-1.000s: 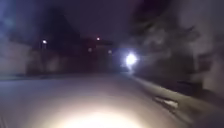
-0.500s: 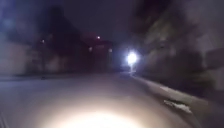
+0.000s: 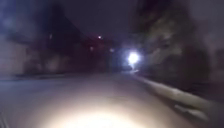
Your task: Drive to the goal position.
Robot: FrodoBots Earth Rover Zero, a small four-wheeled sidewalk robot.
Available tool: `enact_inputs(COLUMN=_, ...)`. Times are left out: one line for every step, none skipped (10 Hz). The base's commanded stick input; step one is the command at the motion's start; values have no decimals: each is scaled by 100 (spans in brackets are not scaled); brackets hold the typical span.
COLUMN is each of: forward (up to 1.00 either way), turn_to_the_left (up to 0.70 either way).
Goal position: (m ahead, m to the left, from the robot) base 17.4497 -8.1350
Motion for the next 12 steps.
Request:
enact_inputs(forward=70, turn_to_the_left=-11)
enact_inputs(forward=70, turn_to_the_left=-31)
enact_inputs(forward=70, turn_to_the_left=-35)
enact_inputs(forward=70, turn_to_the_left=-35)
enact_inputs(forward=70, turn_to_the_left=-35)
enact_inputs(forward=70, turn_to_the_left=-35)
enact_inputs(forward=70, turn_to_the_left=-32)
enact_inputs(forward=70, turn_to_the_left=-17)
enact_inputs(forward=70, turn_to_the_left=-1)
enact_inputs(forward=70, turn_to_the_left=0)
enact_inputs(forward=70, turn_to_the_left=0)
enact_inputs(forward=70, turn_to_the_left=0)
